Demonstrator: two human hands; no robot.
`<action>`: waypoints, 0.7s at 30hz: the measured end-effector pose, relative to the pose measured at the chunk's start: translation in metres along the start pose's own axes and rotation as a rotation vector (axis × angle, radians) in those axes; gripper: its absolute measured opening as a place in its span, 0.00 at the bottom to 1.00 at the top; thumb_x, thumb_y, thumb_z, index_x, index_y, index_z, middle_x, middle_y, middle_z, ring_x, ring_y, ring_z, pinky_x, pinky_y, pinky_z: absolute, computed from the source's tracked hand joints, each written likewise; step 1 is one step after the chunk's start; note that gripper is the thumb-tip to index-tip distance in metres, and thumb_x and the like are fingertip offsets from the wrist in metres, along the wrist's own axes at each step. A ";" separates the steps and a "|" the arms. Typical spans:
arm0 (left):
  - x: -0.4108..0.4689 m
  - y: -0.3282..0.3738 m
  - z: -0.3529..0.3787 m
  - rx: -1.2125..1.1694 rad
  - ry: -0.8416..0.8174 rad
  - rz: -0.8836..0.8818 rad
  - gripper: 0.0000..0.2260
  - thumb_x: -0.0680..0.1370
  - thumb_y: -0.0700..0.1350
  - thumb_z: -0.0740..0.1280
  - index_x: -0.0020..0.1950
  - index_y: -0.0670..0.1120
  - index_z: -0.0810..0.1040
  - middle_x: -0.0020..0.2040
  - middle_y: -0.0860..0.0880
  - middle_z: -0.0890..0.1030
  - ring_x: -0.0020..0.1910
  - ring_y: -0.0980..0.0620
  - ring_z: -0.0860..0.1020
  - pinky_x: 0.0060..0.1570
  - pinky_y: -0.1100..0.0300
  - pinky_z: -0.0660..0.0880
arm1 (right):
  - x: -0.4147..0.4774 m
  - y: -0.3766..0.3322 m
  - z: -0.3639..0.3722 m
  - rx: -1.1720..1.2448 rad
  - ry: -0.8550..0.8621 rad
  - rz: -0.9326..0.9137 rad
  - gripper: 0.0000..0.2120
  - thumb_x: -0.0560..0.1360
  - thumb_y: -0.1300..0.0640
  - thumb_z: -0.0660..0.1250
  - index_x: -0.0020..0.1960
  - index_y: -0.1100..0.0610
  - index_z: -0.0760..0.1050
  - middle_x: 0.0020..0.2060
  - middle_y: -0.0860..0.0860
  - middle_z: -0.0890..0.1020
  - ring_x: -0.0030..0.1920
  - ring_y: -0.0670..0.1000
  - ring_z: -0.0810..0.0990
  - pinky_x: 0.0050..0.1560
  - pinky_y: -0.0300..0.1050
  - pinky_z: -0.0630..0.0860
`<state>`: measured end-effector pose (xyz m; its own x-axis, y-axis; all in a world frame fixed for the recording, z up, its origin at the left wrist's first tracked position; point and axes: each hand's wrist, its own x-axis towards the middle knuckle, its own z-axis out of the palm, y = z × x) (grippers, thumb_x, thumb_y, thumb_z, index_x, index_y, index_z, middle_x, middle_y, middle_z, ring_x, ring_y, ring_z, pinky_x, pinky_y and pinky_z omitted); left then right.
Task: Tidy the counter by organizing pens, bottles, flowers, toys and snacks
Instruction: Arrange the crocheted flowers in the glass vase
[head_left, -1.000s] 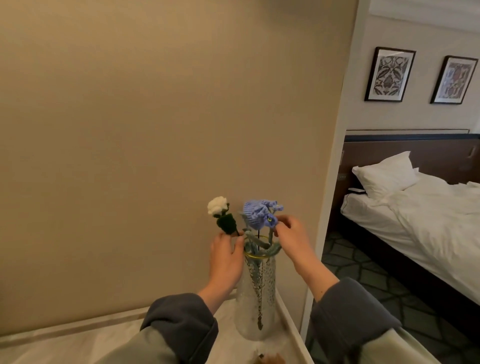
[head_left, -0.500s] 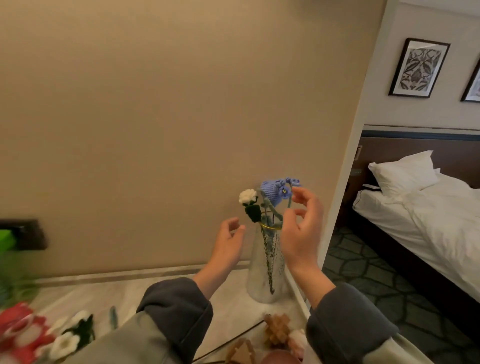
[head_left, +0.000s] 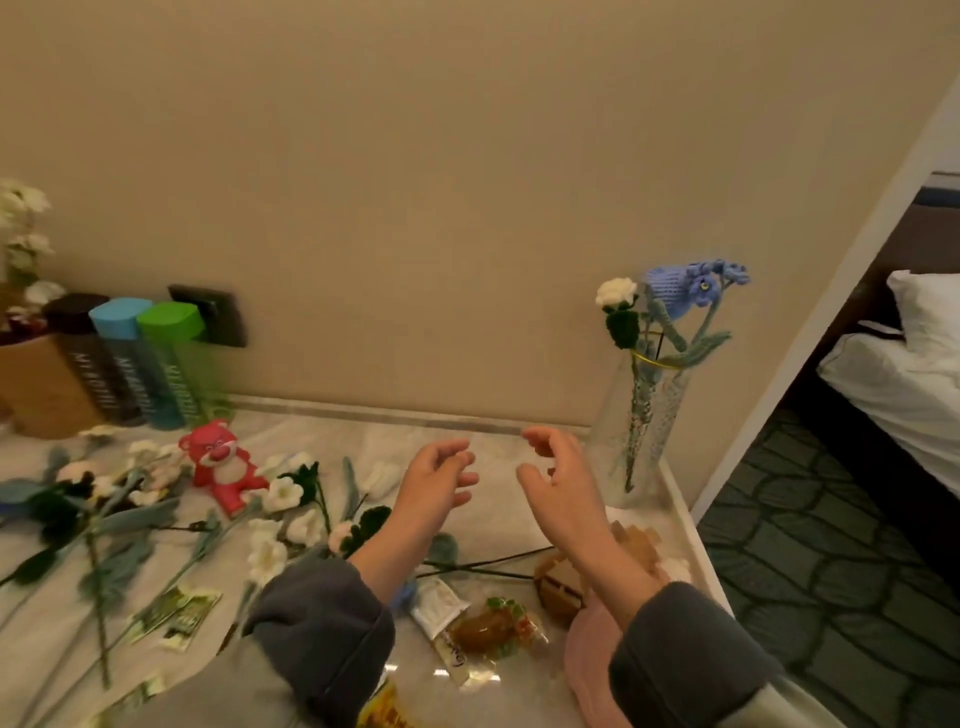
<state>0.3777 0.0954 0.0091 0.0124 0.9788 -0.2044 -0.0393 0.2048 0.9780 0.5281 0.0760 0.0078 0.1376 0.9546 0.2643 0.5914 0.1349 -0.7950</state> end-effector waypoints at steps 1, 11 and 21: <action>-0.002 -0.007 -0.005 0.006 0.027 -0.012 0.10 0.82 0.44 0.59 0.62 0.48 0.73 0.57 0.49 0.78 0.53 0.50 0.79 0.52 0.56 0.77 | -0.003 0.005 0.006 -0.053 -0.073 0.013 0.18 0.75 0.56 0.65 0.63 0.46 0.71 0.57 0.43 0.74 0.58 0.42 0.71 0.59 0.39 0.69; -0.028 -0.042 -0.041 -0.086 0.170 -0.115 0.08 0.81 0.38 0.58 0.56 0.46 0.75 0.53 0.45 0.79 0.48 0.50 0.79 0.41 0.61 0.76 | -0.019 0.025 0.059 -0.472 -0.628 0.093 0.19 0.75 0.47 0.66 0.65 0.46 0.74 0.58 0.47 0.79 0.56 0.49 0.78 0.55 0.44 0.76; -0.029 -0.039 -0.048 -0.048 0.141 -0.120 0.10 0.81 0.37 0.58 0.55 0.43 0.78 0.49 0.44 0.81 0.44 0.51 0.80 0.41 0.61 0.77 | -0.009 0.034 0.073 -0.511 -0.648 0.051 0.08 0.75 0.50 0.66 0.52 0.48 0.80 0.46 0.46 0.80 0.46 0.47 0.78 0.47 0.42 0.75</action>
<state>0.3312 0.0597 -0.0253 -0.1197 0.9375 -0.3269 -0.0937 0.3171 0.9437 0.4889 0.0908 -0.0611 -0.2186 0.9415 -0.2567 0.9069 0.0990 -0.4095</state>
